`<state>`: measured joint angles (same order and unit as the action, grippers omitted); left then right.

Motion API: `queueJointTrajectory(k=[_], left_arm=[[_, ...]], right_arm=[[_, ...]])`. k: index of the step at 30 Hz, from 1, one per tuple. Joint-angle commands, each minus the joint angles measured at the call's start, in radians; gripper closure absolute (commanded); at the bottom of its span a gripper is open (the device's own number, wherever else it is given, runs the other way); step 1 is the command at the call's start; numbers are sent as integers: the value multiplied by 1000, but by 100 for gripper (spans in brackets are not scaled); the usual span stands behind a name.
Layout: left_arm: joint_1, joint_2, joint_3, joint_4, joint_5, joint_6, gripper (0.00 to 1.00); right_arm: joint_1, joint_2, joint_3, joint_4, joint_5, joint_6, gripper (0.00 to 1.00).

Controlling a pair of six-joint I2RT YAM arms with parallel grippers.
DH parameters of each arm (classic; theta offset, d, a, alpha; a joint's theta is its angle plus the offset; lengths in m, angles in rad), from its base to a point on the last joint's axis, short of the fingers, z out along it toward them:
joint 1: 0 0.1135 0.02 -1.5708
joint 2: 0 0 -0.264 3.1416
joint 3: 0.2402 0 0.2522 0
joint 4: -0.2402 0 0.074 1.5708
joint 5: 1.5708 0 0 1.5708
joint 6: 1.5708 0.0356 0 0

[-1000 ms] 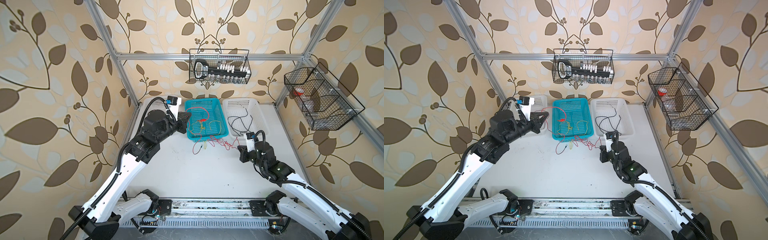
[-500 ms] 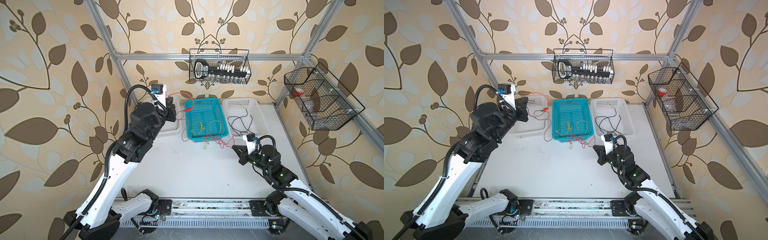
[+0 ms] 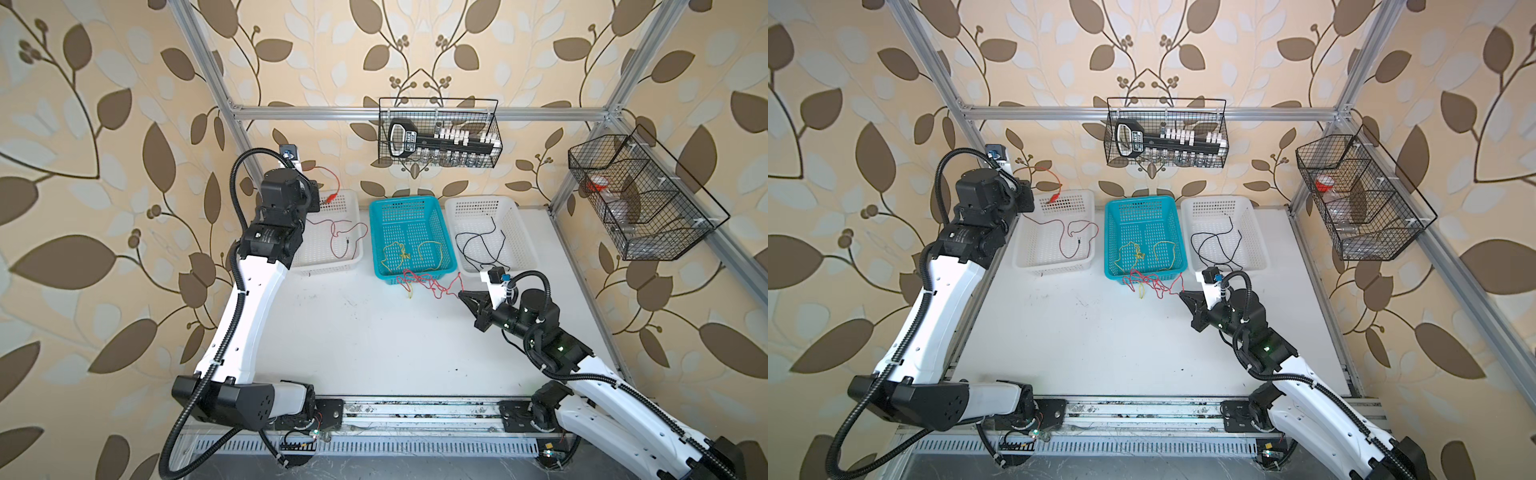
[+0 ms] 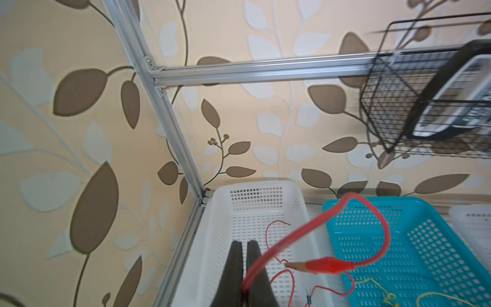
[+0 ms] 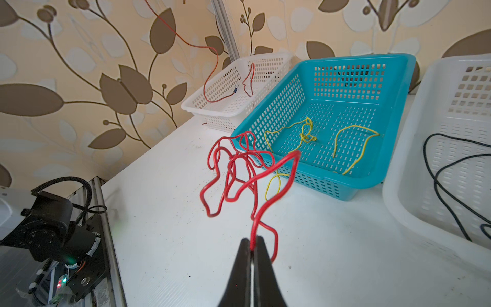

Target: Untangle the cables

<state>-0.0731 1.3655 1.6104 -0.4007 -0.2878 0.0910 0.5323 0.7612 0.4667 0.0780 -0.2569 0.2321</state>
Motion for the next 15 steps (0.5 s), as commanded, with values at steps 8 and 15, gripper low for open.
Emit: queueJointTrajectory(k=[8,15], left_arm=[[129,158,-33,28,169,-129,100],[162,227,-137,34,211,-233,100]], right_arm=[[46,38,56,0,32,-28,100],[52,55,69,15,20,-29,100]])
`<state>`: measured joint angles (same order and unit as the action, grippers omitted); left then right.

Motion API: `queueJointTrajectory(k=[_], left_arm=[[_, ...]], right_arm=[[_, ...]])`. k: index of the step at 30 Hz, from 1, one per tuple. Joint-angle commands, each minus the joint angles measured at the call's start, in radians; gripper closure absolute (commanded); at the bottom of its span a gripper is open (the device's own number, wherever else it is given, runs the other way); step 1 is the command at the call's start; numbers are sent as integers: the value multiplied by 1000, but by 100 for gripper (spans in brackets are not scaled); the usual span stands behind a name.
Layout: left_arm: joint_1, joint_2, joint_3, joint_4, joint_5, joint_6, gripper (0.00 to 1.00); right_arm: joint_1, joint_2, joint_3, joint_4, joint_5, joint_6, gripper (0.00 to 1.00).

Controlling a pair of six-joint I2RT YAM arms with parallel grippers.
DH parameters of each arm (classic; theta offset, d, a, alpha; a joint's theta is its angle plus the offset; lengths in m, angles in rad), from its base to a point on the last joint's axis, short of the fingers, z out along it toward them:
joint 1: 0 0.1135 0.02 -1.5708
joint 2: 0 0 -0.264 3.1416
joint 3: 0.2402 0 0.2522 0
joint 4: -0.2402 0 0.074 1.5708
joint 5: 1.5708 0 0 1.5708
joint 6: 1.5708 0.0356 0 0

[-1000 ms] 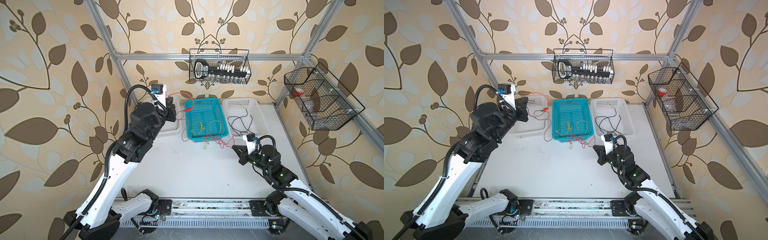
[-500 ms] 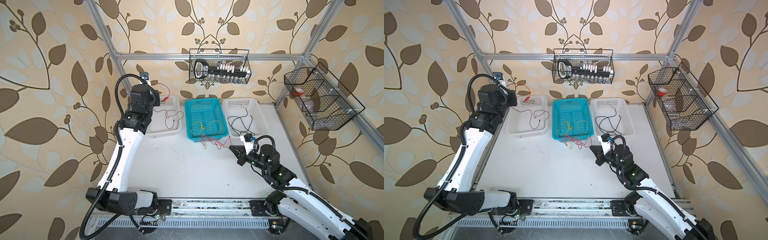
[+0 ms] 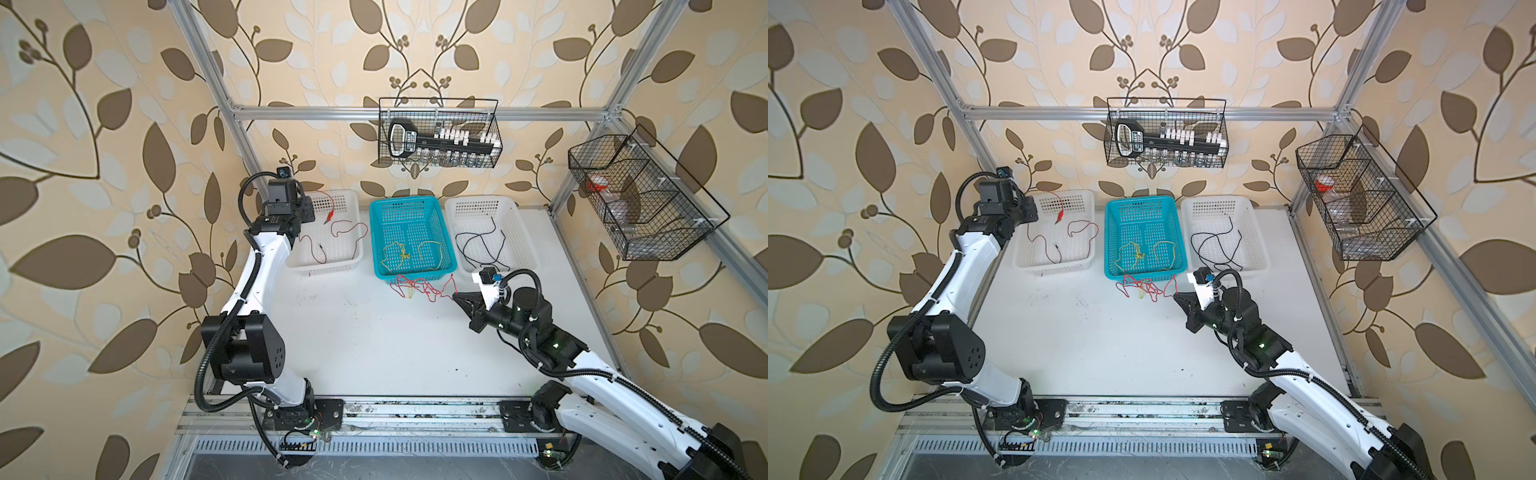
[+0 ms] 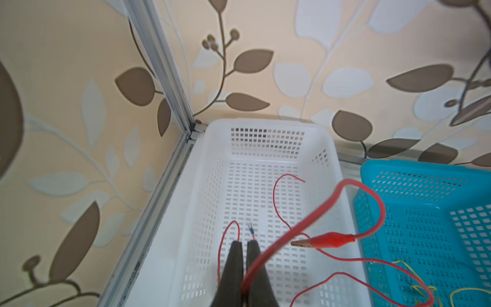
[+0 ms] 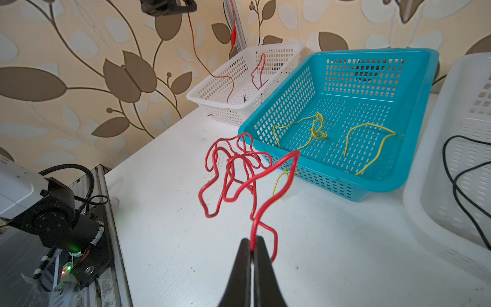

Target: Untangle the cables

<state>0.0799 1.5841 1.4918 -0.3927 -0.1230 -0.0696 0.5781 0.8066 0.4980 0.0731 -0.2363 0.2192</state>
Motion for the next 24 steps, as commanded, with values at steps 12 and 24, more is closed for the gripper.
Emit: queueJointTrajectory(k=[12,24], left_arm=[[9,141,-25,-98,67,-177,96],[8,105,-46,-129,130,-178,1]], right_arm=[[16,32,43,57,-14,-18,100],[20,38,49,72,-29,-15,100]])
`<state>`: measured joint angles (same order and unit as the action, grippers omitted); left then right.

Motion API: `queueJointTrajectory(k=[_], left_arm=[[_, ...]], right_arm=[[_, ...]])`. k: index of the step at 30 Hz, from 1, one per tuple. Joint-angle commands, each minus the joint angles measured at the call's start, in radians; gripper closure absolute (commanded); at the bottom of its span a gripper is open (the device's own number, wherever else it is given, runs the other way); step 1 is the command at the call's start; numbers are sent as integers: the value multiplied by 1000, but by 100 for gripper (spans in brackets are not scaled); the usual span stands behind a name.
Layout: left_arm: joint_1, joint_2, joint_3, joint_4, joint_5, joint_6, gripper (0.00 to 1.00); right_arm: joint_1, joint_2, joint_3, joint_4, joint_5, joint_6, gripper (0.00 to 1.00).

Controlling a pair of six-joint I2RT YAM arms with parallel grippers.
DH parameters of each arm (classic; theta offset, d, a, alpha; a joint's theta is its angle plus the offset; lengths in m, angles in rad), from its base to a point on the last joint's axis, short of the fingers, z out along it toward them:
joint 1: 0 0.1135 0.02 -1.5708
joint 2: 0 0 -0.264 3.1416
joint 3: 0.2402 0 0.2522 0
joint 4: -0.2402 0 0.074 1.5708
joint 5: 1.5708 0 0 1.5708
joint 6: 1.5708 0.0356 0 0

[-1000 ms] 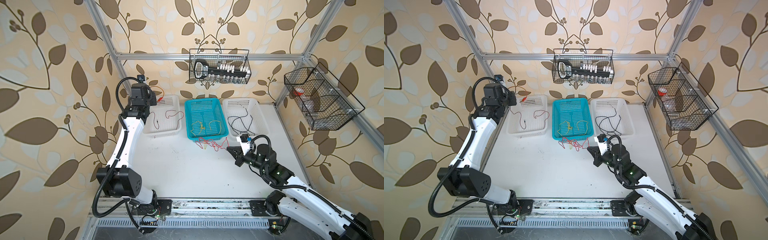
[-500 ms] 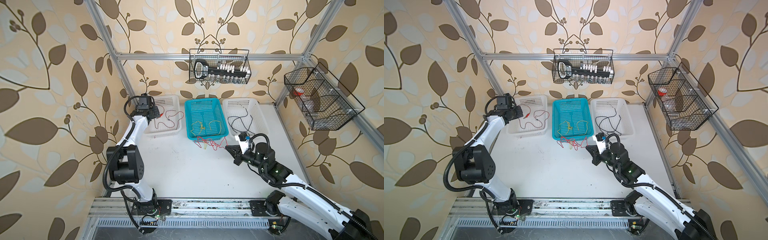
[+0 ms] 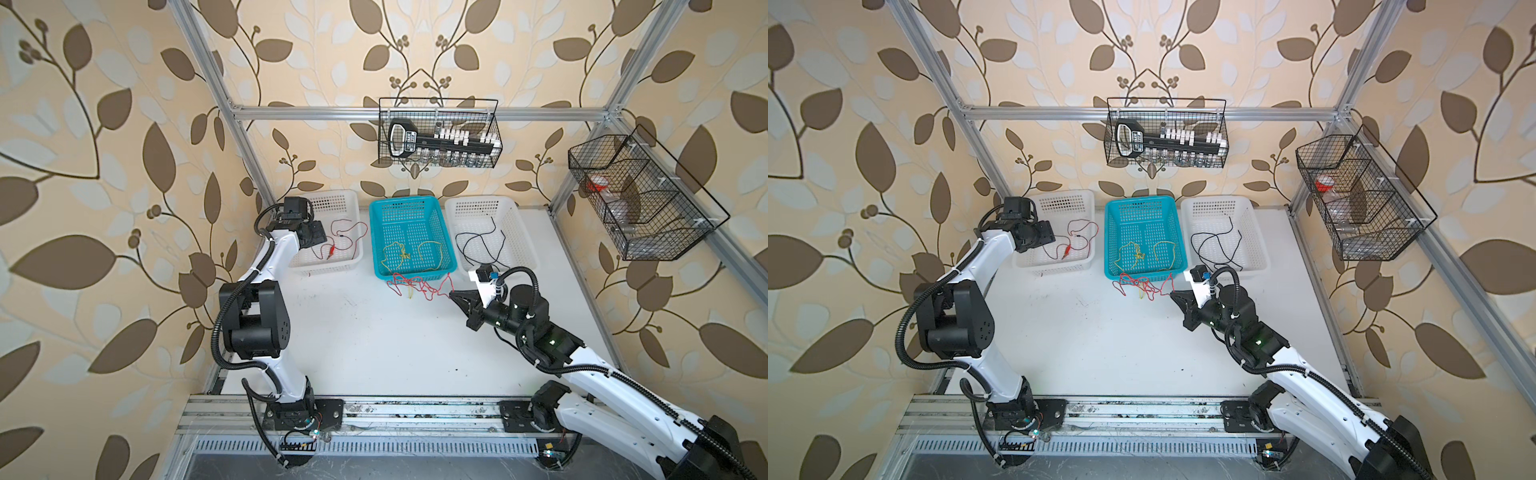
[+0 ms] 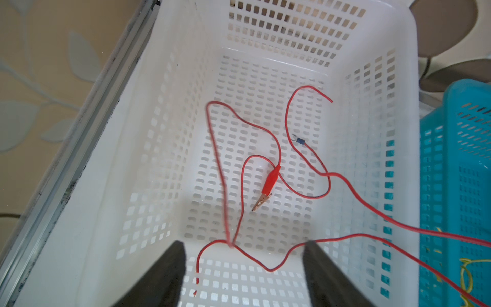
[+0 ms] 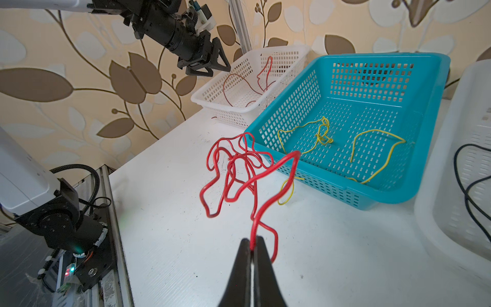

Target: Untangle the cables

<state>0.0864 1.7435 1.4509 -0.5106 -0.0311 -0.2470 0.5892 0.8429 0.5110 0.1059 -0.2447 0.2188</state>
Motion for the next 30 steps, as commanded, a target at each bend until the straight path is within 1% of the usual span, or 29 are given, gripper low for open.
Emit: queueJointTrajectory(k=[1,6,11,13,19,21,25,30], left_arm=[[3,-68,-12,-7,53,-1,1],[-1,-145,-63,31,145,-27,1],[-13,-248,-196,174,301,-122,1],[-29,-272,-233,218,347,-157,1],[-136,-297,-273,242,381,-175,1],[-179,-333,-286,249,390,-180,1],[-255,-361,-332,334,465,-238,1],[-318,-391,-375,423,525,-298,1]], right_arm=[[8,1,38,41,-24,-15,100],[8,6,46,50,-27,-14,100],[8,7,54,83,-44,-13,100],[8,10,62,96,-41,-13,100],[9,30,114,90,-10,-25,100],[8,34,128,82,-8,-36,100],[8,40,148,61,31,-48,100],[8,65,172,34,44,-68,100]])
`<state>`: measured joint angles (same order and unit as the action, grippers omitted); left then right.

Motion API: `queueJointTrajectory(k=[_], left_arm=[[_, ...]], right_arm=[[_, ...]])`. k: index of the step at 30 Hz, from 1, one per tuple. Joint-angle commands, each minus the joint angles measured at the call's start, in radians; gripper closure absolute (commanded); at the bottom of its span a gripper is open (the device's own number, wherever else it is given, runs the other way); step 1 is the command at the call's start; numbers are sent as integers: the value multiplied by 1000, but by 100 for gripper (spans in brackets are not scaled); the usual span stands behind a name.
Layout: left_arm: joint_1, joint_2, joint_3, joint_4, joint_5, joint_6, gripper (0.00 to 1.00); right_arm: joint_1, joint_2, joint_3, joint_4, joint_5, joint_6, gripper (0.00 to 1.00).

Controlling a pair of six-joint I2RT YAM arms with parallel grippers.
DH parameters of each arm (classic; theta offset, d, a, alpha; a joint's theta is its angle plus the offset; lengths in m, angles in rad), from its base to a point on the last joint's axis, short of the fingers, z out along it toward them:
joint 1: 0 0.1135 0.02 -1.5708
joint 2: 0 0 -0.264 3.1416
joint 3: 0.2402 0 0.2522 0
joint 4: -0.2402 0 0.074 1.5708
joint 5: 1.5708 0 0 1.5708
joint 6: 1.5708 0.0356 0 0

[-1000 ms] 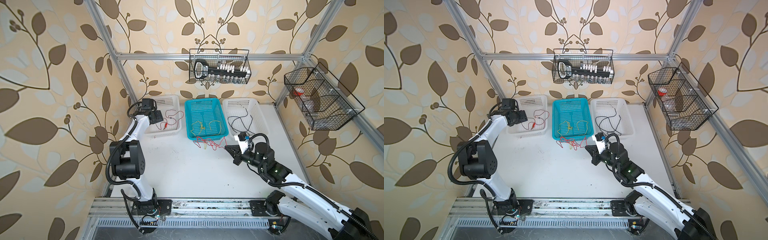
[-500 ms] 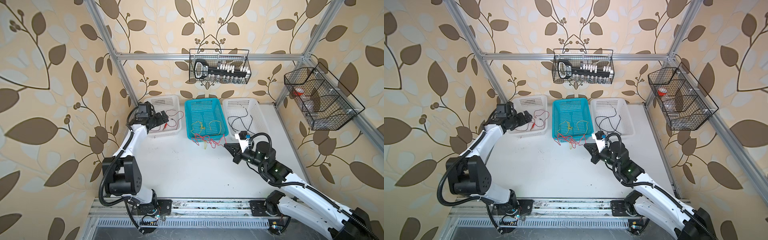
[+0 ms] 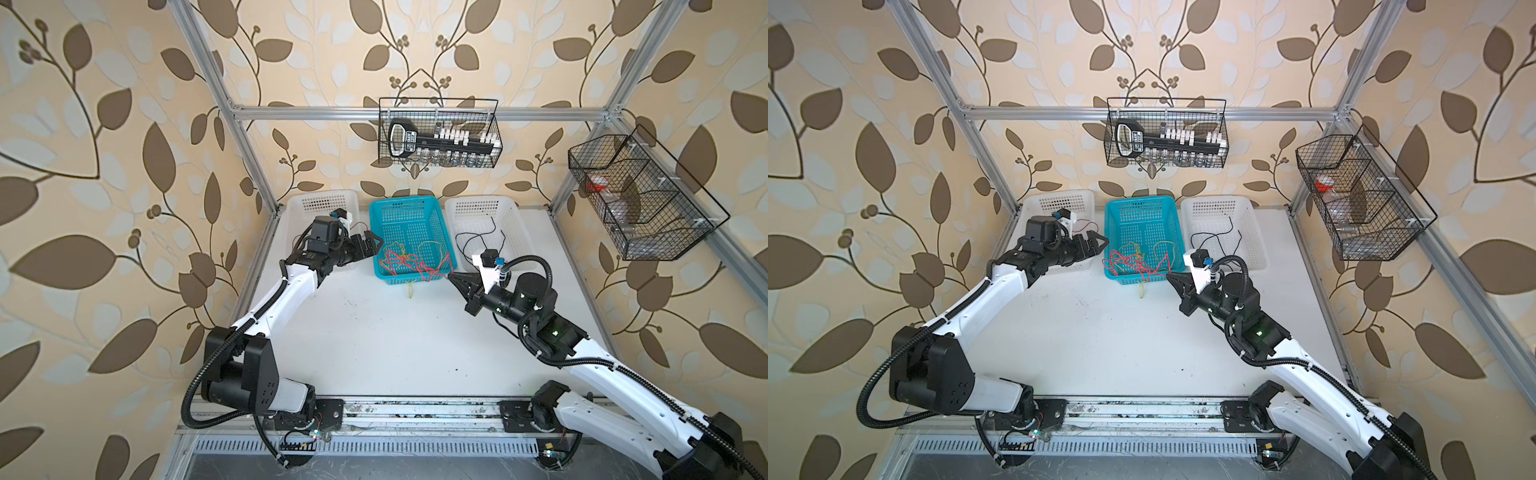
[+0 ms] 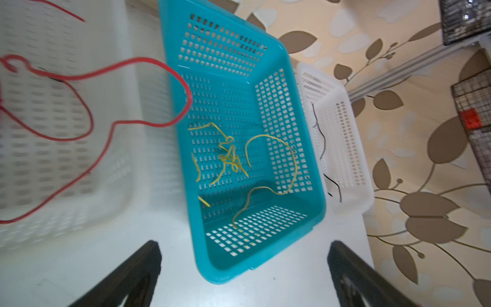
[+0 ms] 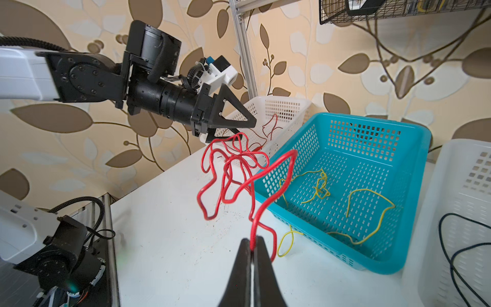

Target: Untangle the cables

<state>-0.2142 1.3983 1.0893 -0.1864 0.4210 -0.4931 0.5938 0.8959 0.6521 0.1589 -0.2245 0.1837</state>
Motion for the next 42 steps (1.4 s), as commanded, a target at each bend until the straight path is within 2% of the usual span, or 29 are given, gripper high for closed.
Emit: queueJointTrajectory(k=[1,10,17,19,29,35,42], left_arm=[[-28,-50,-17,110,79,-57,1],[-83,-45,-39,188,140,-114,2],[-129,21,-42,237,188,-155,12],[-144,30,-41,252,189,-160,20],[-181,82,-23,255,203,-163,74],[-183,96,-22,249,186,-170,99],[-183,96,-22,254,164,-166,100]], right_arm=[[3,16,35,-21,23,-34,100],[4,25,39,-18,11,-35,100],[3,37,54,-12,9,-39,100],[3,43,56,-9,7,-39,100],[4,58,58,-5,20,-41,100],[4,78,61,-14,22,-42,100],[4,77,54,-29,30,-42,100]])
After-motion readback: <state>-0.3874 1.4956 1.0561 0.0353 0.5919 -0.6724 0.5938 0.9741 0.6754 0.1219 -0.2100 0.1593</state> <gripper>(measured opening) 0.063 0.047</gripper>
